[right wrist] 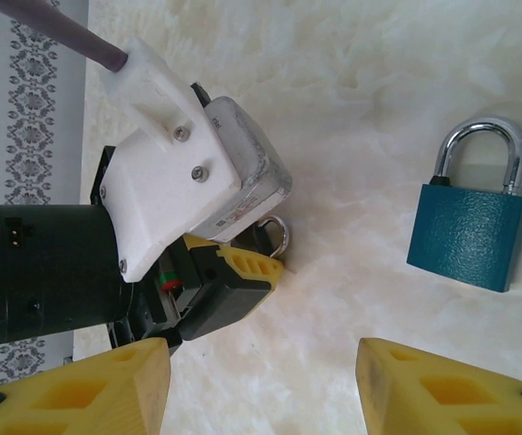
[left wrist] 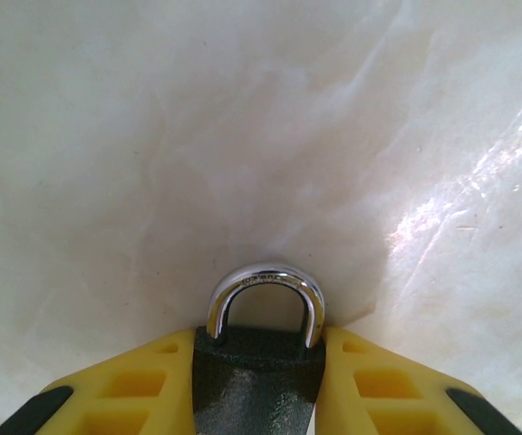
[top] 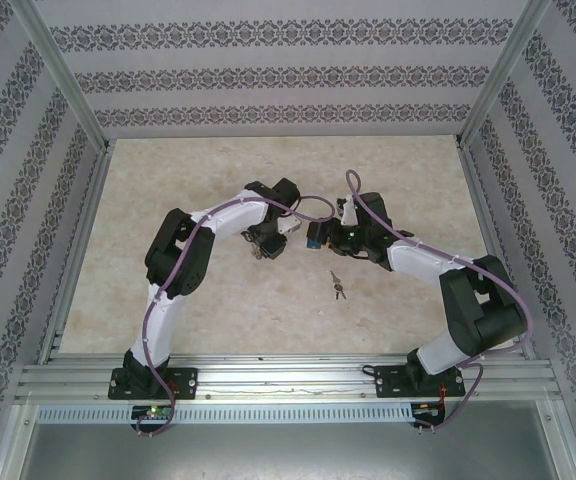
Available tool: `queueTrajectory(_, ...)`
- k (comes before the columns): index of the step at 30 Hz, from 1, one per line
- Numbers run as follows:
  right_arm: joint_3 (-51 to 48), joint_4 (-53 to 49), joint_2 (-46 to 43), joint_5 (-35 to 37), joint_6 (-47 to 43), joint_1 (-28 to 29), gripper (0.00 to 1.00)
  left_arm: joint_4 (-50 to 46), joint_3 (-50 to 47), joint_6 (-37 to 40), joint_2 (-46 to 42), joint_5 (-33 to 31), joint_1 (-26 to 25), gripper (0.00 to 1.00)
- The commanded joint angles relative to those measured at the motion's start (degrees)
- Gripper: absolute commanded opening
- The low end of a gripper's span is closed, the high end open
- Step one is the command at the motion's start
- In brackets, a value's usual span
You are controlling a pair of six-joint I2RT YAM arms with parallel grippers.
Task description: Unlock with the key
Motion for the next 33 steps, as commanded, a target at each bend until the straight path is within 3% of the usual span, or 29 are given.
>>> queueTrajectory(1, -1.14, 2.02, -1.19, -1.01, 1.11, -0.44, 0.57, -0.13, -4.12, -2.61, 4.24, 0.24, -0.63, 0.24)
queueTrajectory(15, -0.92, 1.35, -7.57, 1.58, 0.44, 0.46, 0.57, 3.37, -3.64, -14.79, -14.30, 2.40, 3.98, 0.22)
queueTrajectory(21, -1.66, 1.17, -12.58, 4.69, -2.40, 1.40, 0.57, 13.81, -13.01, -26.25, -27.65, 11.39, 9.88, 0.22)
queueTrajectory(26, -0.43, 1.56, -14.57, 6.19, -6.37, 5.68, 0.52, 25.91, -22.54, -37.80, -39.76, 20.03, 14.69, 0.22)
queueTrajectory(33, 3.44, 4.77, -12.22, 7.62, -10.78, 13.93, 0.41, 33.53, -28.16, -47.68, -50.27, 23.41, 15.49, 0.22)
